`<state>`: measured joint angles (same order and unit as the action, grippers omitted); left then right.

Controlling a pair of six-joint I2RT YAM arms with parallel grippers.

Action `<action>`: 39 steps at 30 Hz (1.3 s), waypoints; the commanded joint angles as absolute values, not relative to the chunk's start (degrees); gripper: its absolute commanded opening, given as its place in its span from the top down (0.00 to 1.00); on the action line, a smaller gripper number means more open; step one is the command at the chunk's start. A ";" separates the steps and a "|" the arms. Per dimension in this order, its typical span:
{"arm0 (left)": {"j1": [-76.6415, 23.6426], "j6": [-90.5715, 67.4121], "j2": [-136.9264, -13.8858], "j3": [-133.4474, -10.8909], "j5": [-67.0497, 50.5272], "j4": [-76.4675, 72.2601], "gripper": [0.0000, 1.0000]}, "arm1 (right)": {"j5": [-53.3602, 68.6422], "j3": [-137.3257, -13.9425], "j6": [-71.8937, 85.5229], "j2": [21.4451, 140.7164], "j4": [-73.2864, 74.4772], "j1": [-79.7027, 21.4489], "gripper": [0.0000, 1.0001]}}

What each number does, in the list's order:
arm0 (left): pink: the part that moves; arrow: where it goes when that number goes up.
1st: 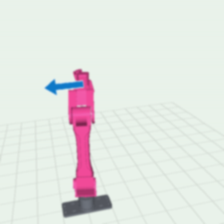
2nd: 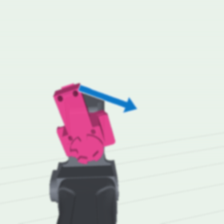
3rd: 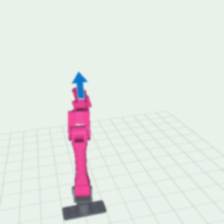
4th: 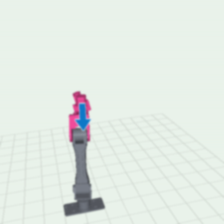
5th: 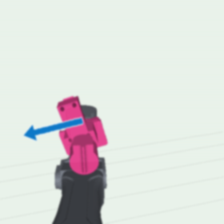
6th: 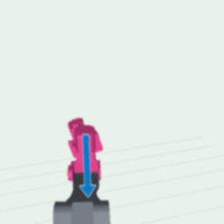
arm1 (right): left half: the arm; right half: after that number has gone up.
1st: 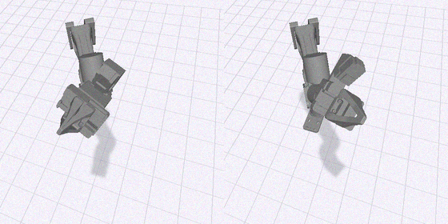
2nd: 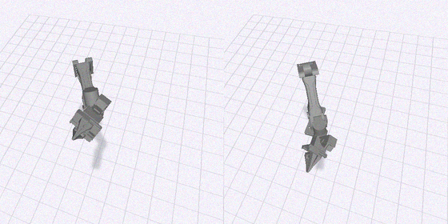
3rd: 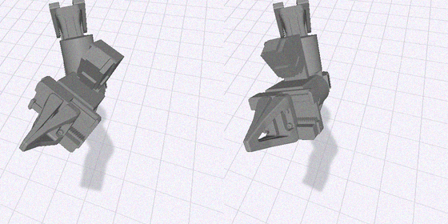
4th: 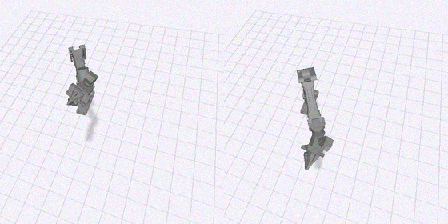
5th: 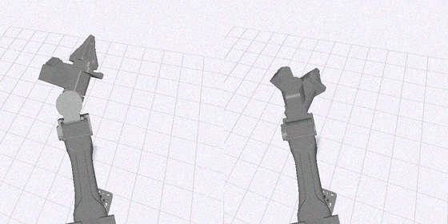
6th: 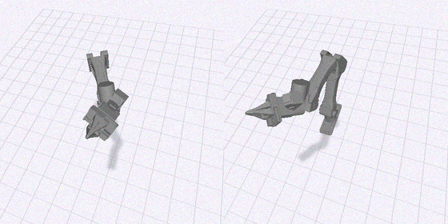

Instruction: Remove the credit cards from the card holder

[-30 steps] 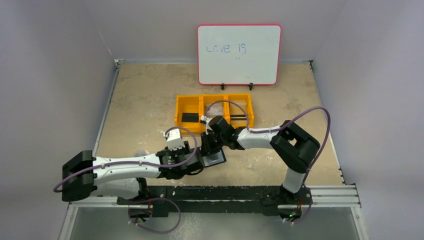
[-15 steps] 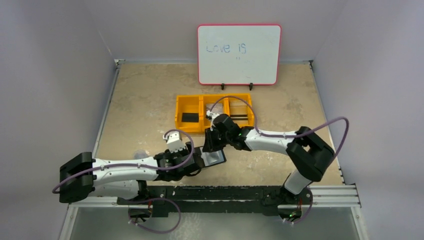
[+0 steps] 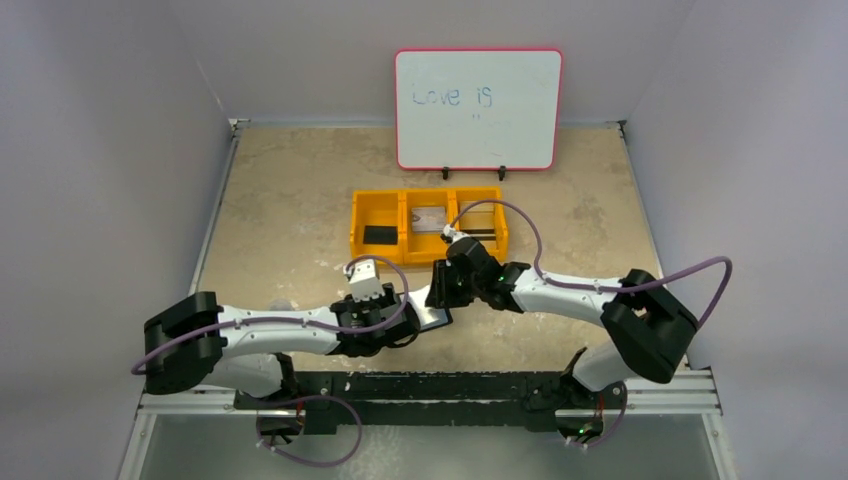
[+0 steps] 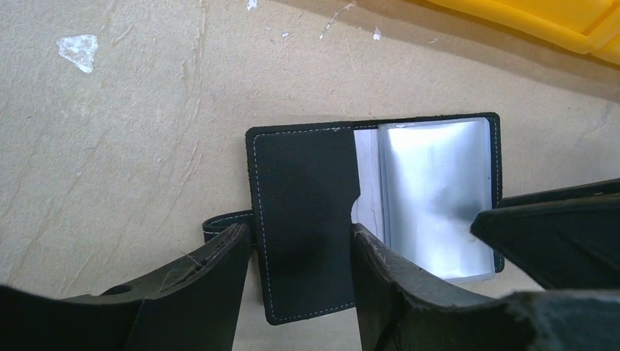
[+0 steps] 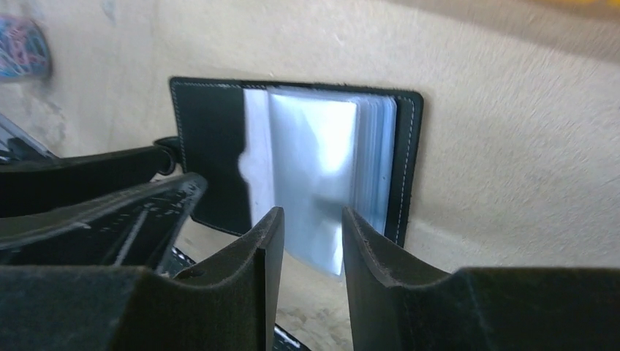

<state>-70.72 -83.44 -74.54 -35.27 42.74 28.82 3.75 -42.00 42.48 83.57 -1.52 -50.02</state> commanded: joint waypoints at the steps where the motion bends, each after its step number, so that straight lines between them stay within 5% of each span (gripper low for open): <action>1: -70.49 -82.57 -74.32 -36.22 42.68 29.07 0.49 | 6.39 -40.60 44.61 83.98 -3.18 -50.10 0.62; 23: -70.46 -83.33 -71.55 -33.39 42.27 27.68 0.51 | 1.46 -39.09 44.98 80.56 -0.88 -50.09 0.50; 39: -70.49 -83.36 -70.31 -33.24 42.59 28.44 0.51 | 2.64 -41.53 42.17 84.74 -4.06 -50.19 0.57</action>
